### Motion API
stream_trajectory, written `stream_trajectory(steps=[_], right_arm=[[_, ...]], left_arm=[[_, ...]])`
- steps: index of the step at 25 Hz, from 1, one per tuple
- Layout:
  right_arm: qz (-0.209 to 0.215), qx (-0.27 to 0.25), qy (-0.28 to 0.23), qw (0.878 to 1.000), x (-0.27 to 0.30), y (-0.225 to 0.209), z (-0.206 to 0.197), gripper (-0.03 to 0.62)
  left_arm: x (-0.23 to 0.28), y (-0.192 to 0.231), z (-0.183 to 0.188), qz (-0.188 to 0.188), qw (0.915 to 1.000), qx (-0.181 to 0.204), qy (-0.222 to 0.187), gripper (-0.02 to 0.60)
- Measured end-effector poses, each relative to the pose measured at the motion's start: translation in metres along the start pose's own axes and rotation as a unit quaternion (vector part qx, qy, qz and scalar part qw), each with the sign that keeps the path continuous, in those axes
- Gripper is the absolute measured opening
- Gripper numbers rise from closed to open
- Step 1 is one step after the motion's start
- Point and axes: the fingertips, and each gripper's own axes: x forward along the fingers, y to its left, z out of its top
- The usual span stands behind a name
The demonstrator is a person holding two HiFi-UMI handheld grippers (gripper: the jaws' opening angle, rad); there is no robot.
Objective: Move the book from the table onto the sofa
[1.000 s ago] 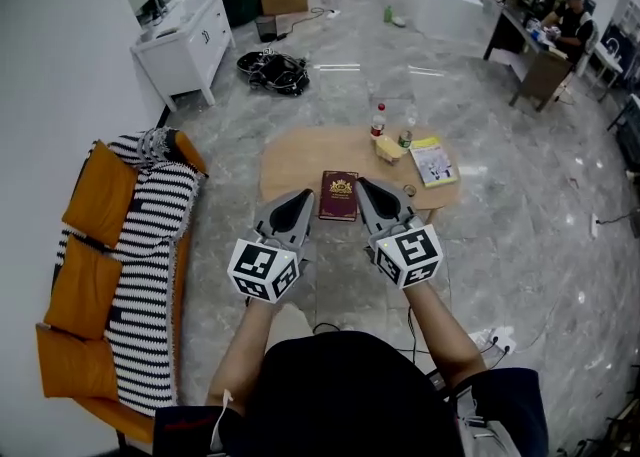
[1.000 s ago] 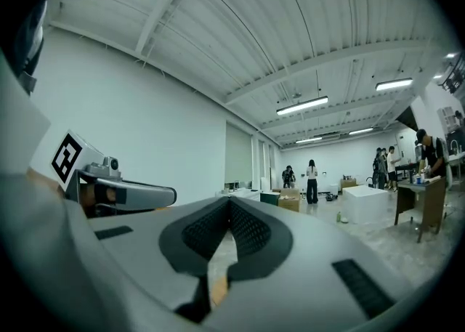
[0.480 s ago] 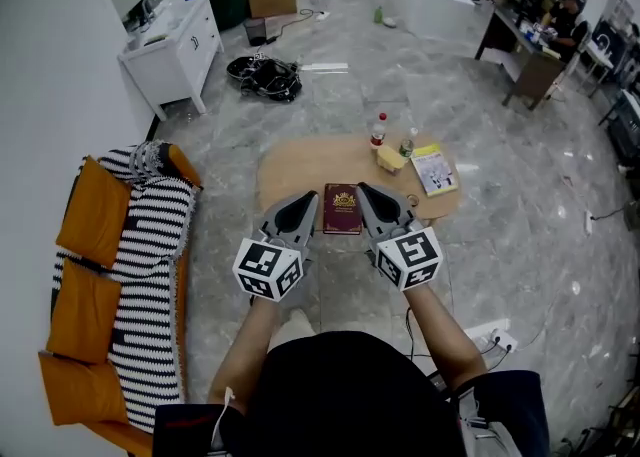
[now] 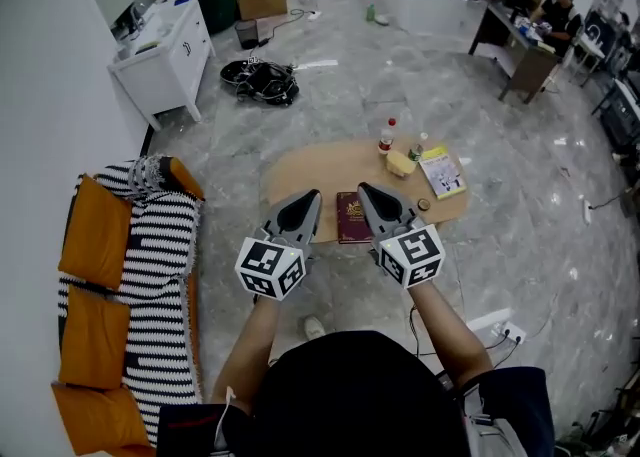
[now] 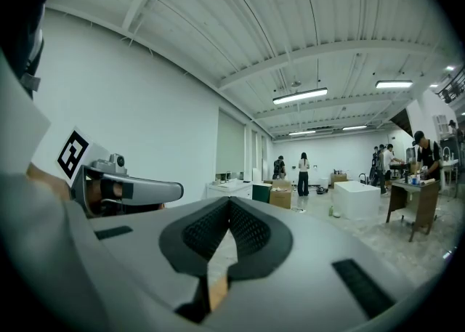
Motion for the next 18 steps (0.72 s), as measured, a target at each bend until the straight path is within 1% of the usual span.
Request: stream_trajectory(steps=[6, 9, 18], right_arm=[[-0.013, -0.013, 0.016, 1.000, 0.024, 0.015, -0.009, 0.009], [-0.023, -0.023, 0.023, 0.999, 0.032, 0.019, -0.015, 0.009], [-0.051, -0.001, 0.049, 0.998, 0.040, 0.000, -0.037, 0.009]], left_arm=[[-0.009, 0.033, -0.006, -0.013, 0.9998, -0.012, -0.004, 0.017], [-0.011, 0.045, -0.014, -0.019, 0.9996, -0.018, 0.001, 0.017], [-0.007, 0.065, -0.041, -0.026, 0.9982, -0.049, 0.024, 0.017]])
